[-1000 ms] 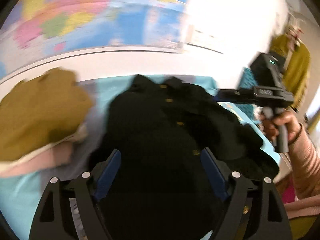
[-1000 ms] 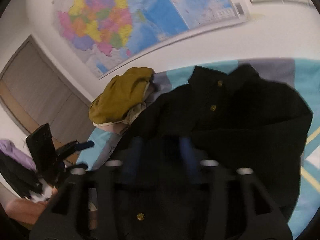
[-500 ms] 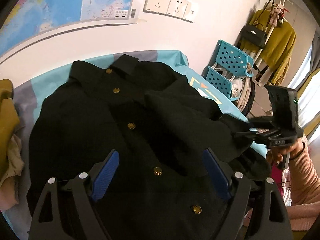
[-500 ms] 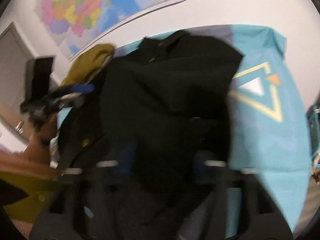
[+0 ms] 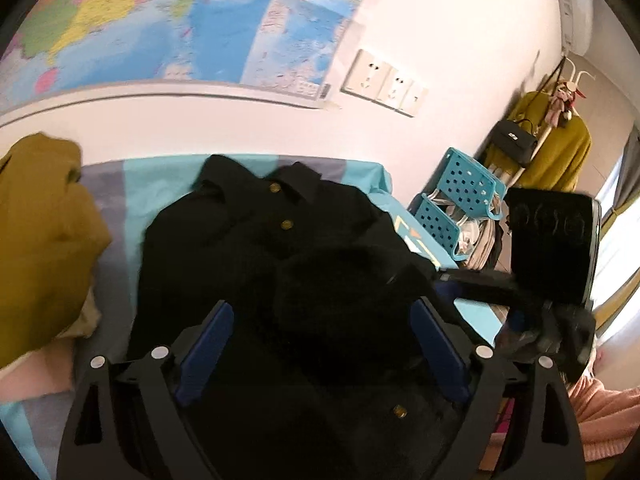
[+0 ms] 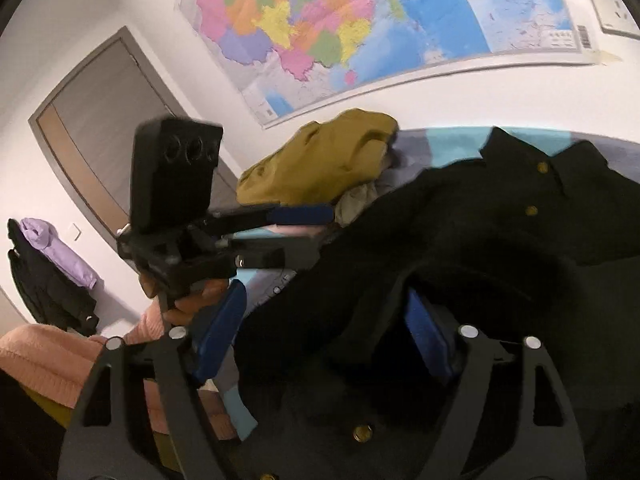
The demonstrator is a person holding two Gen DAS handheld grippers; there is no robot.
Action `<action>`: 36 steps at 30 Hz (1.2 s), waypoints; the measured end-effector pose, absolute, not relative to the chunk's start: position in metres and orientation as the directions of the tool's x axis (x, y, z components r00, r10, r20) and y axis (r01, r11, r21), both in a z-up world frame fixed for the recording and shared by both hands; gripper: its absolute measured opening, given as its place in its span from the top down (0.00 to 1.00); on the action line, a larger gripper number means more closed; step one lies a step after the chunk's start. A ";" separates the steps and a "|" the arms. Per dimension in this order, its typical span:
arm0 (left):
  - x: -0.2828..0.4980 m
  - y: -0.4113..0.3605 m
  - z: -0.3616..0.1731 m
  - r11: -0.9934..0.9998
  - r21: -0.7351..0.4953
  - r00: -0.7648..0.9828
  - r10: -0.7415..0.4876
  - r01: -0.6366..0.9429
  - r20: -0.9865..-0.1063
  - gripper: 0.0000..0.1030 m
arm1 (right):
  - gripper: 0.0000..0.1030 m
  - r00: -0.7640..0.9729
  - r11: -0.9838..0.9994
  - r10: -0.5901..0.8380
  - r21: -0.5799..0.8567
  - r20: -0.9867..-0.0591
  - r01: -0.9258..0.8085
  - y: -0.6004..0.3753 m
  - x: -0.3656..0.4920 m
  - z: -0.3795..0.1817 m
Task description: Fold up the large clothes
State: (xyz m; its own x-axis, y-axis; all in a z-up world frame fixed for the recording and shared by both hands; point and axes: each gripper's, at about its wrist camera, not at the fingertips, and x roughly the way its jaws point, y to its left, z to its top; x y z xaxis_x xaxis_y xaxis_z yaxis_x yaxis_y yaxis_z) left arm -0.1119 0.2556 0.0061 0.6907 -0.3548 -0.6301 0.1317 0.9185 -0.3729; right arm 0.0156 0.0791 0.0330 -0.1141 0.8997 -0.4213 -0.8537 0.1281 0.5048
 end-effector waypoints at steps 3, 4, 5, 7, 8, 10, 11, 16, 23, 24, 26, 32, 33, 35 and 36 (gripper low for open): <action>-0.120 0.253 0.002 0.913 -0.379 0.676 -0.377 0.153 -0.634 0.13 | 0.24 -0.102 0.102 0.940 0.557 -0.324 -0.825 0.053 0.035 0.048; -0.122 0.250 0.002 0.910 -0.379 0.673 -0.388 0.169 -0.630 0.11 | 0.24 -0.062 0.125 0.951 0.563 -0.302 -0.817 0.040 0.044 0.056; -0.124 0.243 0.001 0.905 -0.378 0.669 -0.404 0.194 -0.624 0.10 | 0.24 -0.031 0.142 0.959 0.575 -0.281 -0.806 0.028 0.051 0.060; -0.120 0.216 -0.006 0.911 -0.331 0.647 -0.409 0.245 -0.644 0.07 | 0.24 0.023 0.181 0.962 0.567 -0.274 -0.803 0.012 0.061 0.067; -0.118 0.206 -0.009 0.916 -0.309 0.636 -0.400 0.256 -0.660 0.07 | 0.24 0.082 0.235 0.952 0.531 -0.296 -0.814 0.006 0.065 0.070; -0.103 0.171 -0.022 0.944 -0.189 0.602 -0.318 0.269 -0.733 0.07 | 0.24 0.160 0.321 0.928 0.501 -0.338 -0.804 0.000 0.076 0.067; -0.096 0.162 -0.029 0.955 -0.138 0.589 -0.271 0.261 -0.761 0.10 | 0.24 0.187 0.356 0.915 0.501 -0.357 -0.789 -0.005 0.084 0.061; -0.067 0.158 -0.055 0.962 -0.163 0.488 -0.253 0.220 -0.835 0.25 | 0.24 0.394 0.642 0.724 0.345 -0.566 -0.685 -0.023 0.117 0.014; -0.046 0.181 -0.069 0.967 -0.202 0.445 -0.252 0.158 -0.859 0.67 | 0.24 0.413 0.769 0.601 0.355 -0.684 -0.531 -0.034 0.179 -0.048; -0.043 0.185 -0.070 0.968 -0.208 0.445 -0.249 0.140 -0.860 0.76 | 0.24 0.388 0.759 0.612 0.375 -0.689 -0.532 -0.033 0.184 -0.053; -0.039 0.200 -0.071 0.963 -0.246 0.444 -0.268 0.108 -0.855 0.82 | 0.38 0.378 0.739 0.627 0.367 -0.681 -0.565 -0.025 0.189 -0.057; -0.029 0.234 -0.058 0.970 -0.241 0.485 -0.211 0.000 -0.849 0.87 | 0.93 0.372 0.693 0.667 0.354 -0.646 -0.628 -0.026 0.189 -0.042; -0.029 0.239 -0.053 0.973 -0.231 0.500 -0.194 -0.014 -0.844 0.84 | 0.93 0.387 0.687 0.687 0.376 -0.615 -0.622 -0.035 0.189 -0.035; -0.036 0.237 -0.041 0.973 -0.230 0.536 -0.209 0.028 -0.818 0.64 | 0.95 0.415 0.686 0.711 0.429 -0.567 -0.587 -0.058 0.196 -0.026; -0.041 0.232 -0.032 0.973 -0.220 0.563 -0.218 0.065 -0.797 0.45 | 0.95 0.430 0.702 0.697 0.424 -0.574 -0.572 -0.063 0.199 -0.028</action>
